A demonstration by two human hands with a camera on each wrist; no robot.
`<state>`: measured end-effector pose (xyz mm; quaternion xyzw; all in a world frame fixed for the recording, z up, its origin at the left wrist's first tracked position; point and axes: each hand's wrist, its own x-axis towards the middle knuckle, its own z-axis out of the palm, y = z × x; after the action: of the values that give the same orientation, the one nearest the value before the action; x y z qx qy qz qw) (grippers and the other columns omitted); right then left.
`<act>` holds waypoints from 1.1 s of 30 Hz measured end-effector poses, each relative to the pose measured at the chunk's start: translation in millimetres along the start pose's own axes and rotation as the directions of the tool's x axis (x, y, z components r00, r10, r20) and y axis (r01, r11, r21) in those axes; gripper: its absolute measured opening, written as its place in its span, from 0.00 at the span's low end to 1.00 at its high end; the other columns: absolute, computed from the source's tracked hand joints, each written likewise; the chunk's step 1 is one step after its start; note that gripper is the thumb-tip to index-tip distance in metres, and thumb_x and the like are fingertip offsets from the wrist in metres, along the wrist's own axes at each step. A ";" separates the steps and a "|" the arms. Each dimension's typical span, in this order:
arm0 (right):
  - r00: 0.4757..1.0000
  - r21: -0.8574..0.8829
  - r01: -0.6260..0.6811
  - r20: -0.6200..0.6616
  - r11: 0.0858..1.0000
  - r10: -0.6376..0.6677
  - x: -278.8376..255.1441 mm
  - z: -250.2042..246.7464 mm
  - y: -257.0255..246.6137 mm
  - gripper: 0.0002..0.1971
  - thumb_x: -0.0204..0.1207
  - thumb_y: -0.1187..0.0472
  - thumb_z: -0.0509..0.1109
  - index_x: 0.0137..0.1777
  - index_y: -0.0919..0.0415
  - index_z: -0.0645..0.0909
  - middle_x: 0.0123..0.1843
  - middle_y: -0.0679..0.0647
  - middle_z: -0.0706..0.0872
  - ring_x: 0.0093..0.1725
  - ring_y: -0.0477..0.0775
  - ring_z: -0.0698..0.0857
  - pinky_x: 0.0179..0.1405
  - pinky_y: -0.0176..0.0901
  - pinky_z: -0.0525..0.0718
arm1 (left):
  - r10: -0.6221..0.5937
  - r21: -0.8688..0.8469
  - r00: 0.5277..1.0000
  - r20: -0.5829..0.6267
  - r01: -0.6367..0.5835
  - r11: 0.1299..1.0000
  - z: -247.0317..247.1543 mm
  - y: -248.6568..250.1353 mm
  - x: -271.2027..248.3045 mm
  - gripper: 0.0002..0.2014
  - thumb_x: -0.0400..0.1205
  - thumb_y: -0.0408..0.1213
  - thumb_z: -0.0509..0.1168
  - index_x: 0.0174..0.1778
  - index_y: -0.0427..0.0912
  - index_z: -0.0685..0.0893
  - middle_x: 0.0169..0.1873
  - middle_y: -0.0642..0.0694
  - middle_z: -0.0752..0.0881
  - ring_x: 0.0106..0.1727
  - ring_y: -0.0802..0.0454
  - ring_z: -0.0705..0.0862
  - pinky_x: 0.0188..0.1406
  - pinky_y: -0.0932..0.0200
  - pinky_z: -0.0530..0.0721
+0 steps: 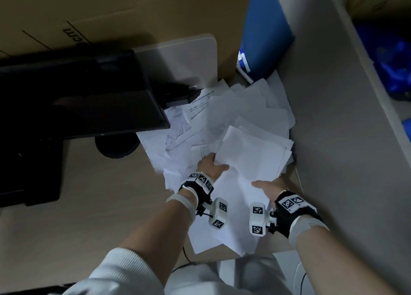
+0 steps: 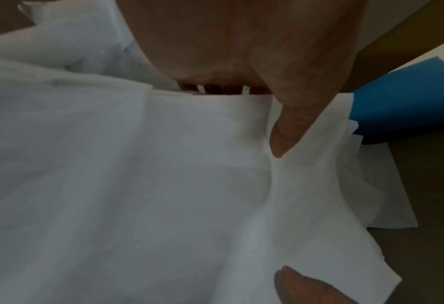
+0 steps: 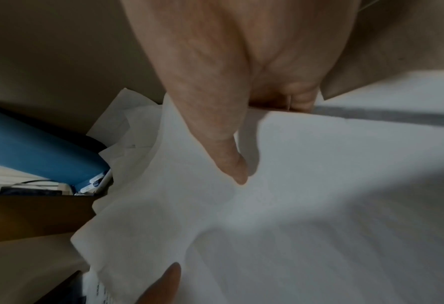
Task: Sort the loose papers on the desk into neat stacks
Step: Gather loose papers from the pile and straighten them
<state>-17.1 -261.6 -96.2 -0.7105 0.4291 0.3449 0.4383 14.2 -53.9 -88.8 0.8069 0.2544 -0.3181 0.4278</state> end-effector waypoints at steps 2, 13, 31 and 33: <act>1.000 -0.018 0.010 0.013 1.000 -0.010 -4.2 -4.6 -6.7 0.21 0.73 0.63 0.80 0.62 0.70 0.80 0.63 0.64 0.86 0.44 0.61 0.84 0.37 0.42 0.78 | 0.049 -0.062 0.999 -0.015 -0.049 0.997 1.7 0.5 -4.7 0.21 0.76 0.36 0.74 0.64 0.38 0.79 0.58 0.40 0.86 0.58 0.41 0.85 0.55 0.54 0.82; 0.957 -0.122 0.287 0.006 0.950 -0.289 -34.2 17.2 -59.3 0.23 0.83 0.60 0.68 0.74 0.69 0.73 0.72 0.63 0.80 0.70 0.65 0.79 0.72 0.53 0.75 | -0.230 -0.506 0.964 -0.136 0.132 0.852 -29.1 -27.3 -35.6 0.40 0.80 0.42 0.75 0.81 0.31 0.61 0.76 0.33 0.74 0.73 0.39 0.77 0.69 0.54 0.74; 0.967 -0.543 0.255 0.158 0.800 -0.201 -50.1 35.5 -25.8 0.46 0.74 0.55 0.77 0.84 0.65 0.54 0.84 0.63 0.60 0.80 0.65 0.66 0.72 0.52 0.72 | -0.366 -0.503 0.903 -0.224 0.214 0.837 21.8 -116.9 -92.9 0.21 0.81 0.47 0.68 0.63 0.35 0.86 0.54 0.39 0.89 0.45 0.44 0.88 0.33 0.63 0.81; 0.970 -0.506 0.240 0.152 0.829 -0.188 -46.0 34.7 -14.6 0.46 0.72 0.57 0.79 0.84 0.67 0.55 0.83 0.64 0.62 0.79 0.65 0.69 0.71 0.52 0.73 | -0.333 -0.502 0.919 -0.213 0.190 0.844 24.6 -116.6 -91.4 0.26 0.78 0.52 0.70 0.65 0.36 0.85 0.56 0.38 0.89 0.47 0.44 0.88 0.39 0.60 0.84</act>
<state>-25.8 -211.9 -64.7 -0.8285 0.2159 0.4305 0.2857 -133.7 -28.7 -94.2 0.6736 0.4928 -0.1800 0.5206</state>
